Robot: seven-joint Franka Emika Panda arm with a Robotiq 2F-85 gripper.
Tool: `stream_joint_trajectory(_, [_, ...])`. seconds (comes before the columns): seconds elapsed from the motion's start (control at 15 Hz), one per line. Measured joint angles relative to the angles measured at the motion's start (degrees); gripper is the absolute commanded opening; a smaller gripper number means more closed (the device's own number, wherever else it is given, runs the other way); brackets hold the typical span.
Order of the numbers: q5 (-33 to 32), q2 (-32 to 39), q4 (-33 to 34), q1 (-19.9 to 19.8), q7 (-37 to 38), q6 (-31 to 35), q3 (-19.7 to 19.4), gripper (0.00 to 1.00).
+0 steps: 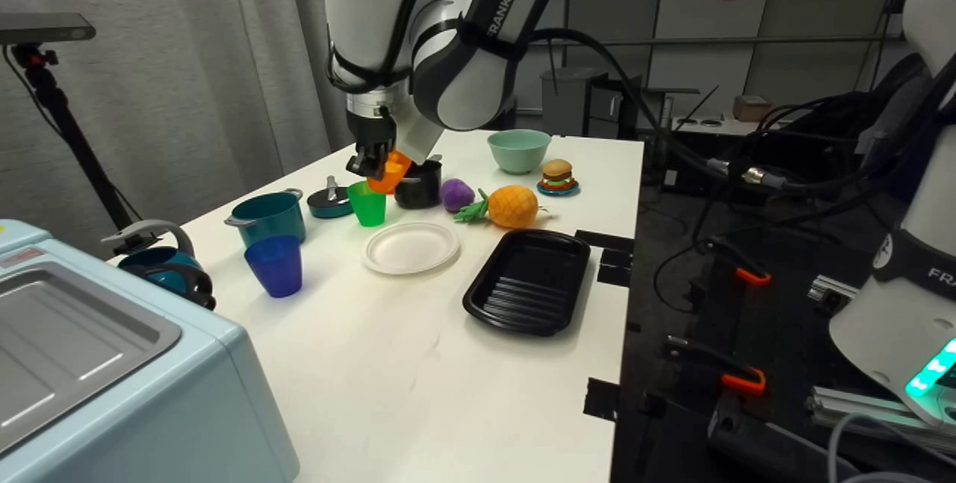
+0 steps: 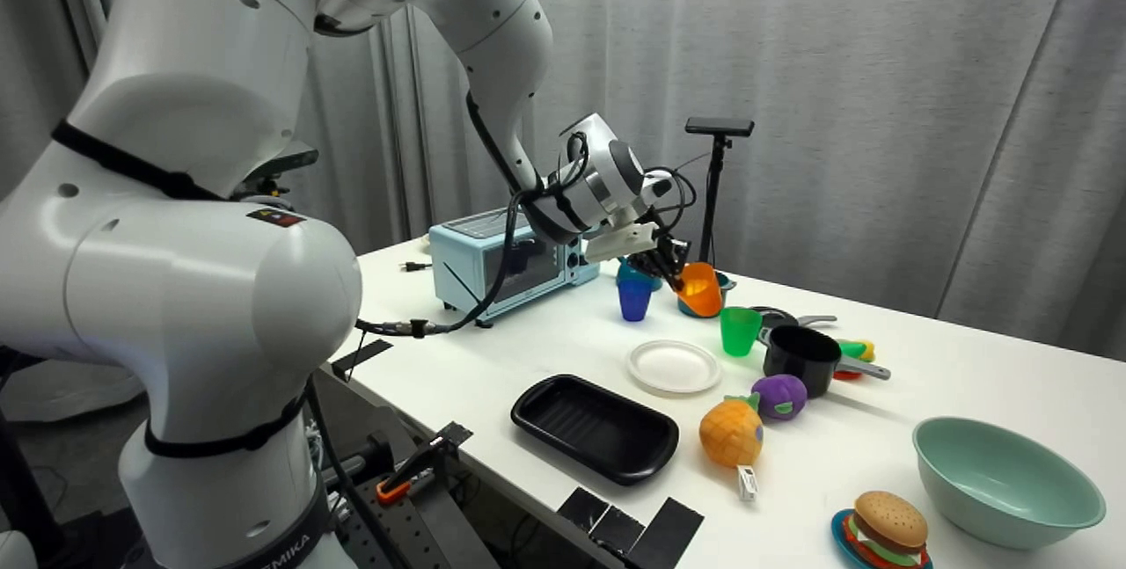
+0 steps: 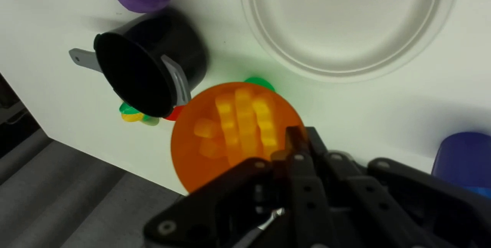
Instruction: Pour the fries out of the orange cup and onto the white plate
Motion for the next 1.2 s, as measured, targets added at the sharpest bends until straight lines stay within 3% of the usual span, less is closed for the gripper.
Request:
stream_joint_trajectory(0.27, [-6.3, 1.7, 0.5, 4.4, 6.7, -4.1, -3.6, 0.01])
stream_joint_trajectory(0.6, [-14.8, 1.8, 0.9, 4.1, 13.5, -10.0, -2.5, 0.01])
stream_joint_trajectory(0.87, [-20.1, 1.4, 2.3, 0.2, 17.3, -14.0, 2.3, 0.01])
stream_joint_trajectory(1.2, [-21.4, 0.3, 4.6, -10.0, 18.0, -16.0, 13.4, 0.01])
